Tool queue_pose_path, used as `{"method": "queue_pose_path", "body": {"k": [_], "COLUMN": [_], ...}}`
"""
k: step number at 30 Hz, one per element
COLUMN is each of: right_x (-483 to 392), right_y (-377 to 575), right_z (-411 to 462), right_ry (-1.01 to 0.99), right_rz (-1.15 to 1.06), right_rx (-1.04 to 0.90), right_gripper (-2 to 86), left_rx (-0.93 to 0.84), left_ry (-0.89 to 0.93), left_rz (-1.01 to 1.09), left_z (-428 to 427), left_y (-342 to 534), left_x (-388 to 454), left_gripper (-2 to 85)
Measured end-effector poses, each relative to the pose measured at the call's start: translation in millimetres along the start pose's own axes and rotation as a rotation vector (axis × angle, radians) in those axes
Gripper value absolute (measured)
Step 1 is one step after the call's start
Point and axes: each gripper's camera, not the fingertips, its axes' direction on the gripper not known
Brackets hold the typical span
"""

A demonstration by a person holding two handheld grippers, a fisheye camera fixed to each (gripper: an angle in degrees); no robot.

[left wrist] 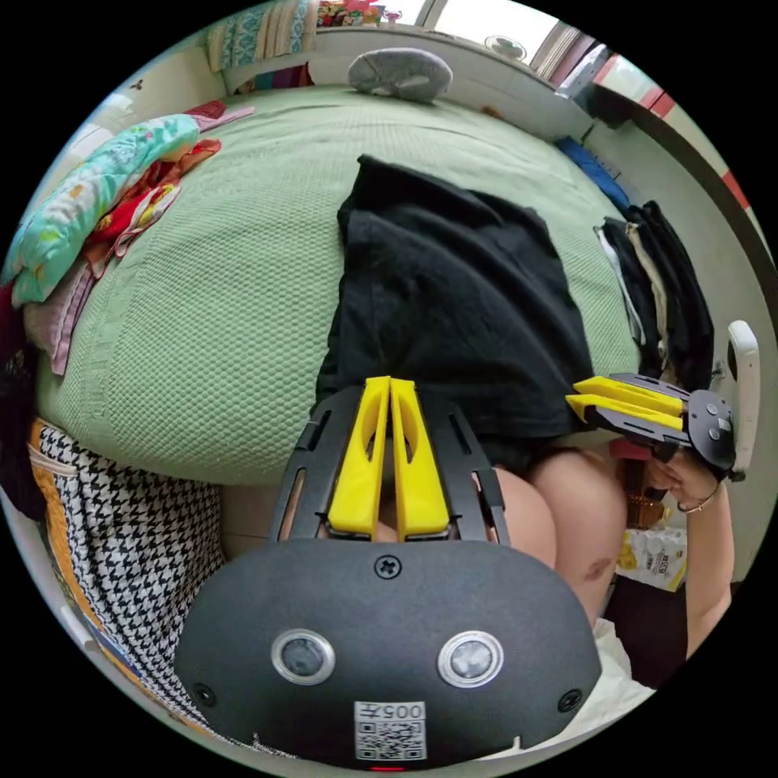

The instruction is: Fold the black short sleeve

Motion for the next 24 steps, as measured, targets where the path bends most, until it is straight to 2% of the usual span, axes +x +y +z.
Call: {"method": "queue_pose_path", "body": {"k": [5,8,10,15,20,24], "right_x": [15,28,43,78,114,120], "right_y": [13,7,-8,-63,-109,-138], "right_z": [-9,-31,-47,-49,-44,-9], "right_ry": [-0.081,-0.060,-0.053,-0.003,-0.075,-0.045], "right_rz": [-0.035,-0.065,-0.059,-0.028,0.074,0.088], "right_rx": [-0.010,0.097,0.211,0.256,0.272,0.132], "right_gripper": [6.3,8.0,9.4,11.2,10.8,10.4], "left_rx": [0.021,0.137,0.206,0.245,0.196,0.113], "left_ry": [-0.019,0.008,0.024,0.023,0.096,0.132], "left_rz": [0.029,0.037,0.059,0.156,0.141,0.084], "left_z": [-19,-41,-49,-41,-20,11], "left_y": [1,-20,-52,-126,-187,-224], "left_x": [-15,-26,-32,-32,-48,-65], "left_gripper": [-0.2,0.5,2.8,7.5,9.7,9.9]}}
